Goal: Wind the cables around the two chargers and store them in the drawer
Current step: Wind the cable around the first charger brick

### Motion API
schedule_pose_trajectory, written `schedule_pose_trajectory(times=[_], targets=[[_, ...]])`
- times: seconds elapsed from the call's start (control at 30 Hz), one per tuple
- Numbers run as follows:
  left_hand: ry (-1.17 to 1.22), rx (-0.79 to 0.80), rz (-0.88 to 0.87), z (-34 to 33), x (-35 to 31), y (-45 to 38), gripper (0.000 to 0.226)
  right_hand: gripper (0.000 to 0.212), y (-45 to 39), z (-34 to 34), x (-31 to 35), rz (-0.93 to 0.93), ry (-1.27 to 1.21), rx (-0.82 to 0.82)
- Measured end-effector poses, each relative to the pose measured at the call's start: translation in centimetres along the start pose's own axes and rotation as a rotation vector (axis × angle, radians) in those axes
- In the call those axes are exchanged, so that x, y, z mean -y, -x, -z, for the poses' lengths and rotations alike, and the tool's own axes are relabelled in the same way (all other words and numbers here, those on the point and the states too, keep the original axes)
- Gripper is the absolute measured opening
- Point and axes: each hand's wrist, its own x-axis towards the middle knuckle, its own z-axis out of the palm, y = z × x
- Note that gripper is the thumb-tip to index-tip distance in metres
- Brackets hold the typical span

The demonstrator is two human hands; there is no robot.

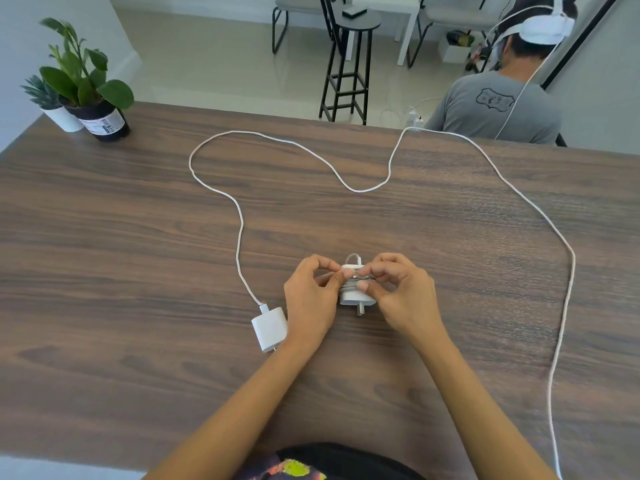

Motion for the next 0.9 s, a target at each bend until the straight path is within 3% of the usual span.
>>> schedule_pose_trajectory(times=[0.23, 0.47, 0.67, 0.77, 0.9], targets=[[0.169, -0.048, 0.091, 0.1, 0.0, 0.6, 0.006, 0.027, 0.7, -0.1, -0.5, -0.042, -0.137, -0.089], [0.095, -0.120, -0.036, -0.5, 0.5, 2.3, 0.014, 0.021, 1.1, -0.8, -0.9, -0.033, -0.069, -0.151], [0.040, -0.023, -0.179, -0.7, 1.5, 3.2, 0.028, 0.030, 1.7, -1.0, -1.6, -0.066, -0.194, -0.205], [0.137, 0.009, -0.124, -0.4, 1.4, 2.5, 0.027, 0.029, 1.4, -0.9, -1.6, -0.121, -0.297, -0.167], [0.365, 0.012, 0.049, -0.3, 1.3, 2.0, 0.023, 0.029, 1.1, -0.6, -1.5, -0.101, -0.245, -0.129]])
